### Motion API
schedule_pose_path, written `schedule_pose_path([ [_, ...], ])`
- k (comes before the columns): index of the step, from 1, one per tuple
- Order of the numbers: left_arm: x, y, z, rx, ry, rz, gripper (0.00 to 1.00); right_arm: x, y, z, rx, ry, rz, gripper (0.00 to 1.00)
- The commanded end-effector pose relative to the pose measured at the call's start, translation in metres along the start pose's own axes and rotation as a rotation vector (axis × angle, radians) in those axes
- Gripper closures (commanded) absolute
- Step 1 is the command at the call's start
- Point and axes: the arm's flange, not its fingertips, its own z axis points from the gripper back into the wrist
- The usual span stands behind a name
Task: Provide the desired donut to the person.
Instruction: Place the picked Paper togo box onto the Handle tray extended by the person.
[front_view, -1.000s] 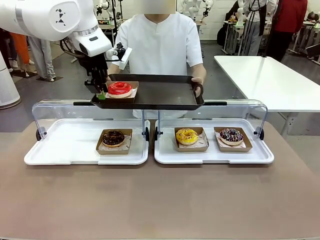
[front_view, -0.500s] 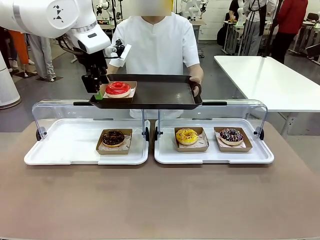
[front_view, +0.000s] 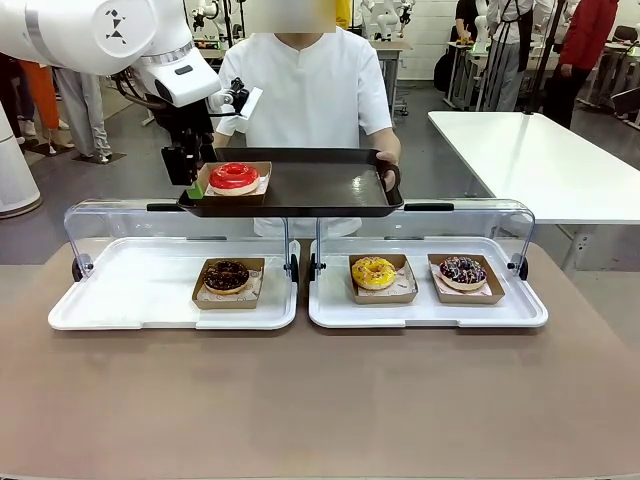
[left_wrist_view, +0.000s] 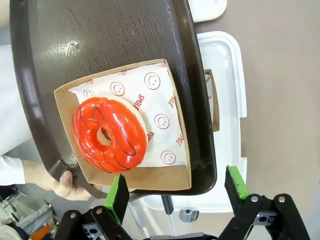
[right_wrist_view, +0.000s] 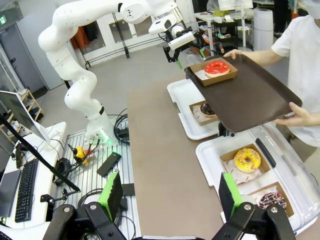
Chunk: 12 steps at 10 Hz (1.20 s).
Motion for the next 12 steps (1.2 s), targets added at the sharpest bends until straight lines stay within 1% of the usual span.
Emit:
schedule_pose_path([
  [1, -0.004, -0.004, 0.004, 0.003, -0.01, 0.003, 0.0, 0.0, 0.0, 0.001, 0.008, -0.002, 0.001, 0.0],
  [3, -0.002, -0.008, 0.02, -0.003, -0.036, -0.015, 0.0, 0.0, 0.0, 0.001, 0.008, -0.002, 0.001, 0.0],
  [4, 0.002, -0.019, 0.043, -0.019, -0.045, -0.027, 0.0, 0.0, 0.0, 0.001, 0.008, -0.002, 0.001, 0.0],
  [6, 0.002, -0.046, 0.076, -0.107, -0.004, -0.01, 0.0, 0.0, 0.0, 0.001, 0.008, -0.002, 0.001, 0.0],
  [7, -0.003, -0.065, 0.092, -0.137, 0.005, -0.023, 0.0, 0.0, 0.0, 0.001, 0.008, -0.002, 0.001, 0.0],
  [10, -0.033, -0.137, 0.131, -0.148, 0.016, -0.089, 0.0, 0.0, 0.0, 0.001, 0.008, -0.002, 0.001, 0.0],
  [12, -0.074, -0.165, 0.144, -0.128, -0.001, -0.05, 0.0, 0.0, 0.0, 0.001, 0.008, -0.002, 0.001, 0.0],
])
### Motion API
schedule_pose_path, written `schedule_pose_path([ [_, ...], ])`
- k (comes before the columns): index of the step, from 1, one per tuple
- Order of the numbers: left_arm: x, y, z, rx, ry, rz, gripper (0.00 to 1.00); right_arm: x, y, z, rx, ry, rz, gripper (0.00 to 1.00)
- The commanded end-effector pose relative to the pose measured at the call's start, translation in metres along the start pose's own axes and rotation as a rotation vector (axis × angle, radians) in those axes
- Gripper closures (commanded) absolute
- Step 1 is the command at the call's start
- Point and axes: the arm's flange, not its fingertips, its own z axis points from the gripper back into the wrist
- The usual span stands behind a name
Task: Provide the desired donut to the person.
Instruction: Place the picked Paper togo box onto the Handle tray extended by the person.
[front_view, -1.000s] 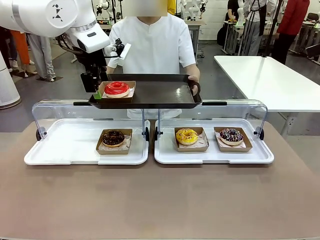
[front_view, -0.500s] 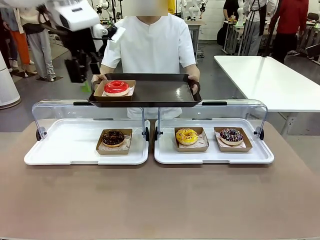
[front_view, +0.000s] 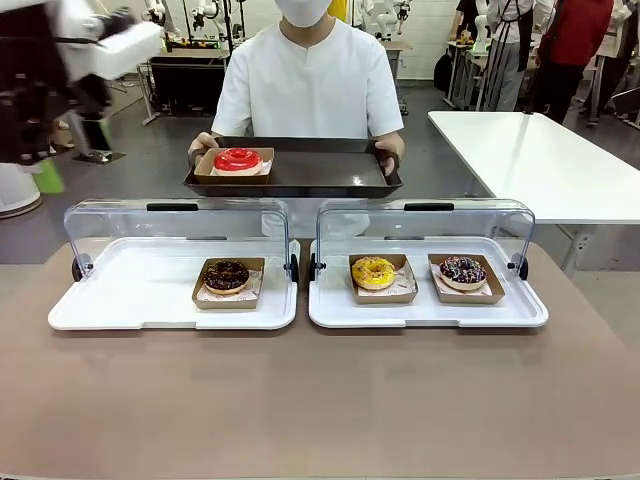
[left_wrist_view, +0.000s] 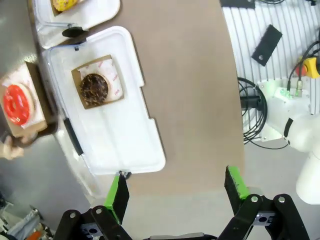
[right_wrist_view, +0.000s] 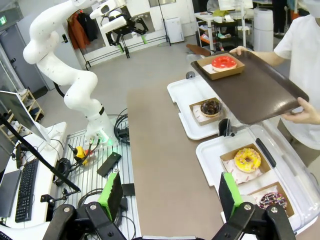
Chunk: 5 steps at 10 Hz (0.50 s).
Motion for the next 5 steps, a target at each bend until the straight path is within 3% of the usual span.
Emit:
schedule_pose_path([
  [1, -0.05, -0.029, -0.015, 0.03, -0.052, 0.03, 0.0, 0.0, 0.001, 0.001, 0.007, -0.002, 0.003, 0.0],
  [5, -0.102, -0.029, -0.046, 0.032, -0.125, 0.051, 0.0, 0.0, 0.001, 0.001, 0.007, -0.002, 0.003, 0.0],
])
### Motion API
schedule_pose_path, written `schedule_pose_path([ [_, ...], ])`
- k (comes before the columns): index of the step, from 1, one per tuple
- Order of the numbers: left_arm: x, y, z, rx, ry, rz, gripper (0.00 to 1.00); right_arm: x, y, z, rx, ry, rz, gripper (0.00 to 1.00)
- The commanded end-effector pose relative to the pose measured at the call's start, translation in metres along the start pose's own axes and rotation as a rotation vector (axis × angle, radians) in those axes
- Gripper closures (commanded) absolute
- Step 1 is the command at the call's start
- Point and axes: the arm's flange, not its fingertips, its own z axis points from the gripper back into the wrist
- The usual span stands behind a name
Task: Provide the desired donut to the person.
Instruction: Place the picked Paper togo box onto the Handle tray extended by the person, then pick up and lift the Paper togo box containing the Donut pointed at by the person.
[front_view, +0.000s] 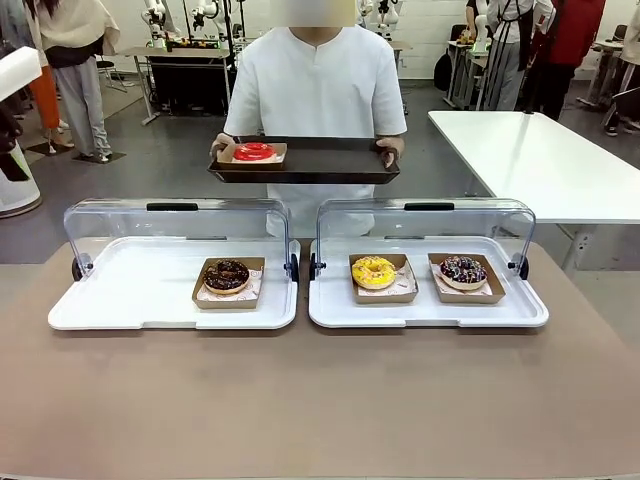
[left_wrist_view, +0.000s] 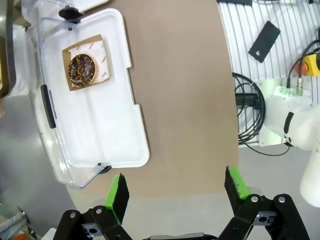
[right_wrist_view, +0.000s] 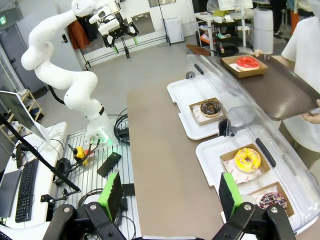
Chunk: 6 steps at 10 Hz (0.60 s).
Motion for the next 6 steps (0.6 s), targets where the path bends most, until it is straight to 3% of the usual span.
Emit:
schedule_pose_path([
  [1, -0.008, 0.008, -0.016, 0.008, -0.014, -0.004, 0.0, 0.0, 0.001, 0.001, 0.007, -0.001, 0.003, 0.0],
  [3, -0.004, 0.009, -0.026, -0.002, 0.078, -0.009, 0.0, 0.0, 0.001, 0.001, 0.007, -0.001, 0.003, 0.0],
  [4, -0.009, 0.007, -0.016, -0.003, -0.008, 0.017, 0.0, 0.0, 0.001, 0.001, 0.007, -0.001, 0.003, 0.0],
  [6, -0.009, 0.007, -0.016, -0.003, -0.008, 0.017, 0.0, 0.0, 0.001, 0.001, 0.007, -0.001, 0.003, 0.0],
])
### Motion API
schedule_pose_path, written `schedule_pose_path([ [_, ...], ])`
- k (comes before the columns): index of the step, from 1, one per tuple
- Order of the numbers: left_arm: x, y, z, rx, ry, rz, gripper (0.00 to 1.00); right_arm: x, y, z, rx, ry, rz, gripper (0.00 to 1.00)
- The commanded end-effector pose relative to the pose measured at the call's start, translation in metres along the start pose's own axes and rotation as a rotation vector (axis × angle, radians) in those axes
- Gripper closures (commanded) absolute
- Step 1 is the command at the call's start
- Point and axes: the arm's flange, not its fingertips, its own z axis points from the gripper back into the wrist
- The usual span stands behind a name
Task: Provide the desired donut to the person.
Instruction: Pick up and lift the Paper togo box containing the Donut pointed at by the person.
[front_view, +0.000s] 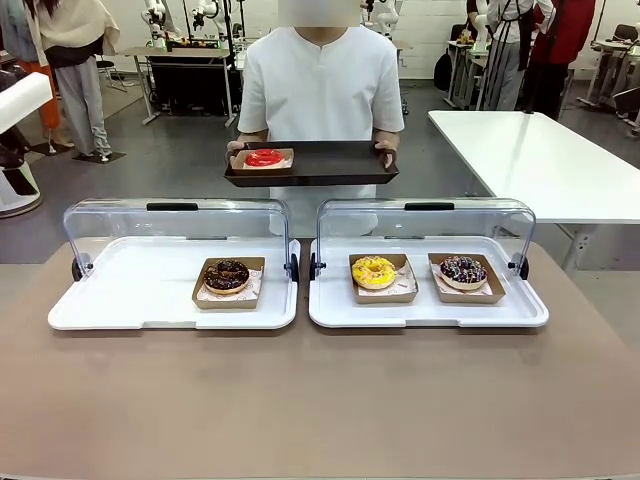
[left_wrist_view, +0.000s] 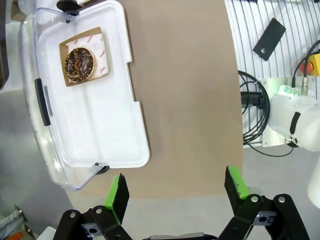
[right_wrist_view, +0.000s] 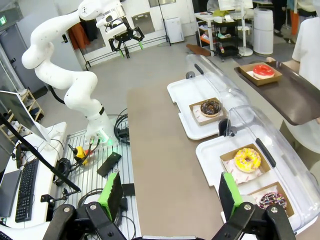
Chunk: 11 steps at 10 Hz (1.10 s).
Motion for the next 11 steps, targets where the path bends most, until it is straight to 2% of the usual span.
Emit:
schedule_pose_path([
  [1, -0.002, -0.001, 0.003, 0.003, -0.018, 0.004, 0.0, 0.0, 0.001, 0.001, 0.007, -0.002, 0.003, 0.0],
  [5, 0.0, -0.001, 0.001, 0.004, -0.002, 0.0, 0.0, 0.0, 0.001, 0.001, 0.007, -0.002, 0.003, 0.0],
  [6, -0.018, 0.004, 0.0, -0.015, -0.159, 0.07, 0.0, 0.0, 0.001, 0.001, 0.007, -0.002, 0.003, 0.0],
  [8, -0.071, 0.046, -0.005, 0.016, -0.436, 0.102, 0.0, 0.0, 0.001, 0.001, 0.007, -0.002, 0.003, 0.0],
  [9, -0.097, 0.039, -0.014, 0.057, -0.606, 0.163, 0.0, 0.0, 0.001, 0.001, 0.007, -0.002, 0.003, 0.0],
  [11, -0.156, 0.044, -0.035, 0.012, -0.809, 0.23, 0.0, 0.0, 0.001, 0.001, 0.007, -0.002, 0.003, 0.0],
])
